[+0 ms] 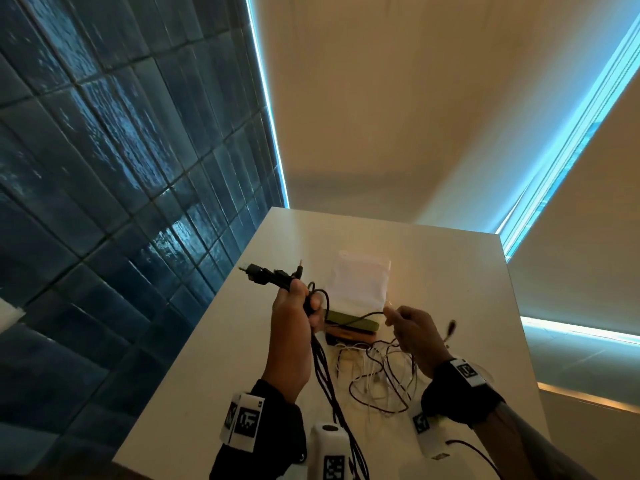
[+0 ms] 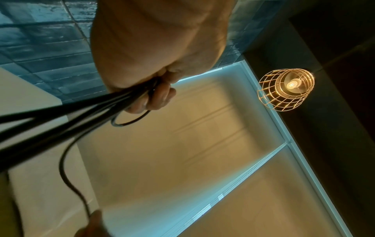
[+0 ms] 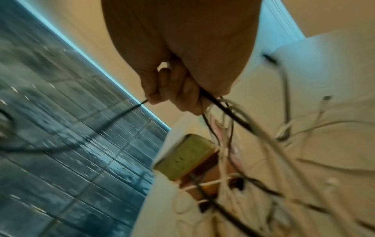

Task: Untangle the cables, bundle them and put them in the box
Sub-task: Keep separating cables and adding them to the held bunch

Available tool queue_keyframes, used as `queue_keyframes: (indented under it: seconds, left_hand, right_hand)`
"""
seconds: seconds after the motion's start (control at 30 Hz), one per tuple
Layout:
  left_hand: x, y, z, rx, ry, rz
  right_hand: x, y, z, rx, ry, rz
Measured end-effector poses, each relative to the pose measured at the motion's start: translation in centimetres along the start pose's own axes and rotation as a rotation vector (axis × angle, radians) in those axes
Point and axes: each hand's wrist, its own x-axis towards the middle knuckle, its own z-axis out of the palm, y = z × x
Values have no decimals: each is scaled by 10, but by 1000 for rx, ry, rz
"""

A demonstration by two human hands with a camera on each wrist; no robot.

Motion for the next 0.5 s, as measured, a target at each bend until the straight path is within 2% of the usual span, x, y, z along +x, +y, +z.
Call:
queue_keyframes:
  seconds: [0.07,0.2,0.4,0.5]
  left_hand:
    - [4,-11,4,46,26,-56]
    - [8,-31,10,79,68,-165]
    - [10,-37,17,91,125,-223]
    - [9,-35,17,120,133,-234]
  right_hand:
    - [-6,-13,7,109,19,-29]
    - [-32,-39,20,261,-97,-130]
    - [-69,-51,34,220,-298,-311]
    - [-75,-51,31,199,-314,-382]
